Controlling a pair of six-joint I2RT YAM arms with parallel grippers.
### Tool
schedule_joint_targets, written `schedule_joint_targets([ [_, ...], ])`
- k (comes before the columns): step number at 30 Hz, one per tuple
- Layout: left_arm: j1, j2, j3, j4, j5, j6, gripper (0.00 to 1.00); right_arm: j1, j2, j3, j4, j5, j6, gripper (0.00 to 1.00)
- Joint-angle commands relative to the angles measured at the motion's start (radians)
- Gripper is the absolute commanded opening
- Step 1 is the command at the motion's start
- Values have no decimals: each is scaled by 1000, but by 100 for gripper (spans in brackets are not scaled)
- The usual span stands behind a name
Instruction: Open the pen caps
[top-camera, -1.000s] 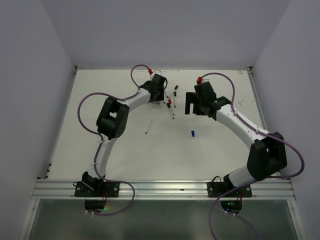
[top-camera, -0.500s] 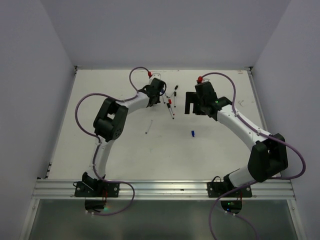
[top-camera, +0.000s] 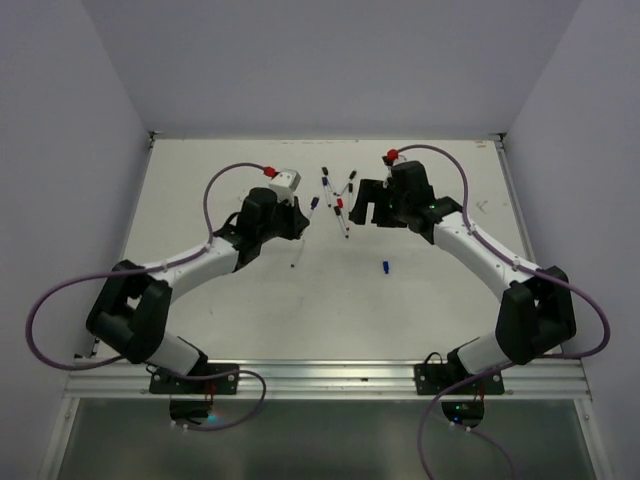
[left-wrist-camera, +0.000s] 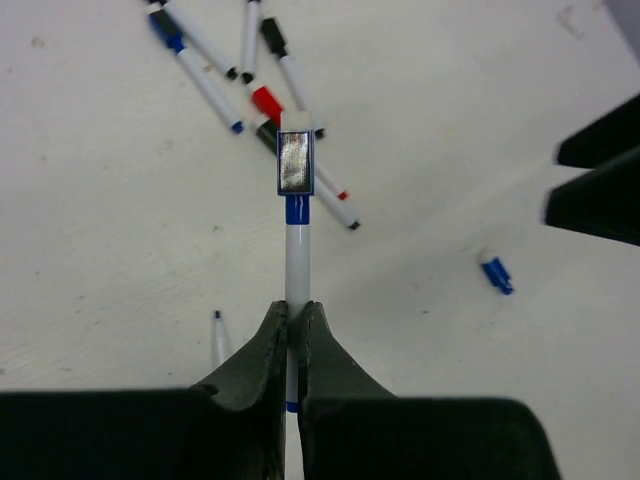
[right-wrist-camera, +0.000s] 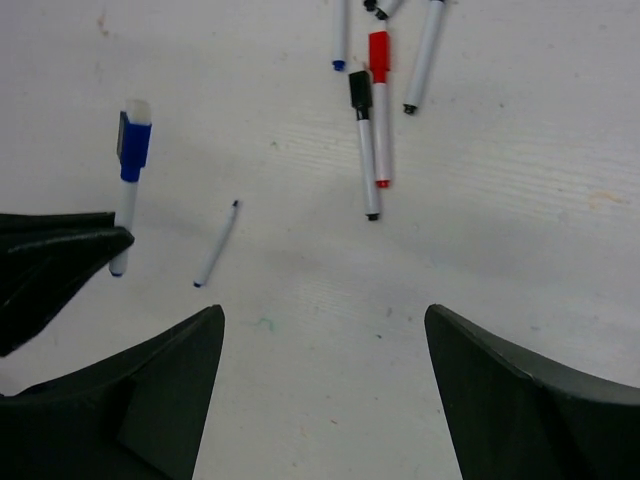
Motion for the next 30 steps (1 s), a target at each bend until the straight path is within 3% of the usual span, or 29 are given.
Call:
schedule_joint_targets([
  [1, -8, -103, -111, 220, 222, -53, 0, 7, -29, -44, 193, -177, 96, 84],
  [8, -83, -195, -176, 220, 193, -98, 0, 44, -46, -141, 408, -259, 218, 68],
  [11, -95, -195, -147, 172, 179, -101, 0, 55, -79, -176, 479, -265, 246, 67],
  [23, -143, -236, -147, 169, 147, -124, 0, 72, -53, -179, 505, -257, 286, 59],
  [28, -144, -246, -145, 160, 146, -121, 0, 75, -36, -188, 526, -260, 294, 47],
  [30, -144, -249, -144, 160, 144, -119, 0, 76, -26, -191, 537, -265, 300, 46],
])
